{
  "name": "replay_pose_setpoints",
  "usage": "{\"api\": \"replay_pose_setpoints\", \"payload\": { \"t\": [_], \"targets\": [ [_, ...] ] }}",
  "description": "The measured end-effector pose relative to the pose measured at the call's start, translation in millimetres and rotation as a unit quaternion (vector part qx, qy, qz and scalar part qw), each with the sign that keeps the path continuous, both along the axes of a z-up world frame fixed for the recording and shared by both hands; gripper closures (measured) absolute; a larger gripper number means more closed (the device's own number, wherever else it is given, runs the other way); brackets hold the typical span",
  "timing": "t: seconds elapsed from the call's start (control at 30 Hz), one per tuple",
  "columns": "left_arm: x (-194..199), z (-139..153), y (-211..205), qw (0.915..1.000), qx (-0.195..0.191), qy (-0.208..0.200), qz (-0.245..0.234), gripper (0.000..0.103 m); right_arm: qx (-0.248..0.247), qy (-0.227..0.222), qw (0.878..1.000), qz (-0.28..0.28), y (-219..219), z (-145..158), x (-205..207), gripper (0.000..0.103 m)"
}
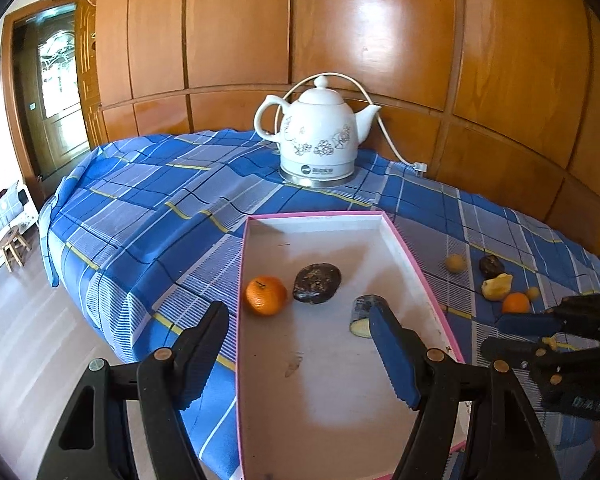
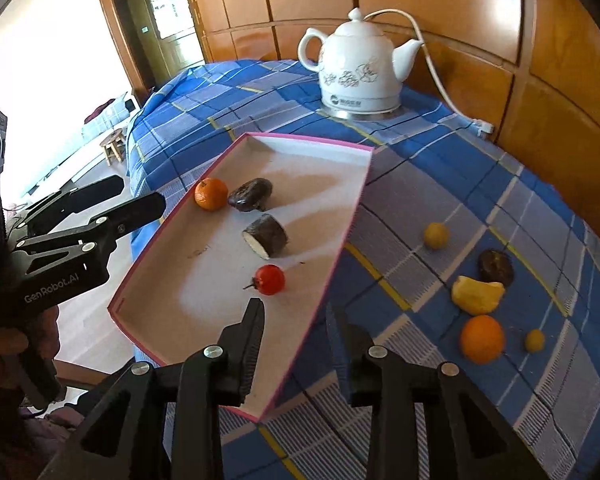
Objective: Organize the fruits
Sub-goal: 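Carry the tomato into the pink tray and open the right tool, then withdraw the right tool from the tray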
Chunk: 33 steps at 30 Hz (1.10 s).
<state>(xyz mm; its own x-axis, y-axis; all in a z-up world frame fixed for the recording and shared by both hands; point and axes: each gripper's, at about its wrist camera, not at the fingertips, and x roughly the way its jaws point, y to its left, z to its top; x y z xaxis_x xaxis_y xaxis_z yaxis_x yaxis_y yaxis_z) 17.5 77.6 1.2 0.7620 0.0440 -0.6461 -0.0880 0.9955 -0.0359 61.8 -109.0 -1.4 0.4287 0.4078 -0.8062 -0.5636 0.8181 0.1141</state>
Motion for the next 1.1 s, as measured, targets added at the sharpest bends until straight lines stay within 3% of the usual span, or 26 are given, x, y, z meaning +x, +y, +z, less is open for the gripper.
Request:
{"api": "replay_pose_setpoints", "payload": {
  "t": [0.6, 1.1],
  "targets": [
    [0, -5, -22, 0.9994, 0.011, 0.015, -0.031, 0.03, -0.021, -0.023, 0.998, -0.052, -57, 10, 3, 0.07],
    [5, -12, -39, 0.998, 0.021, 0.029, -0.052, 0.03, -0.051, -0.034, 0.991, -0.123, -131, 13, 19, 0.069]
  ]
}}
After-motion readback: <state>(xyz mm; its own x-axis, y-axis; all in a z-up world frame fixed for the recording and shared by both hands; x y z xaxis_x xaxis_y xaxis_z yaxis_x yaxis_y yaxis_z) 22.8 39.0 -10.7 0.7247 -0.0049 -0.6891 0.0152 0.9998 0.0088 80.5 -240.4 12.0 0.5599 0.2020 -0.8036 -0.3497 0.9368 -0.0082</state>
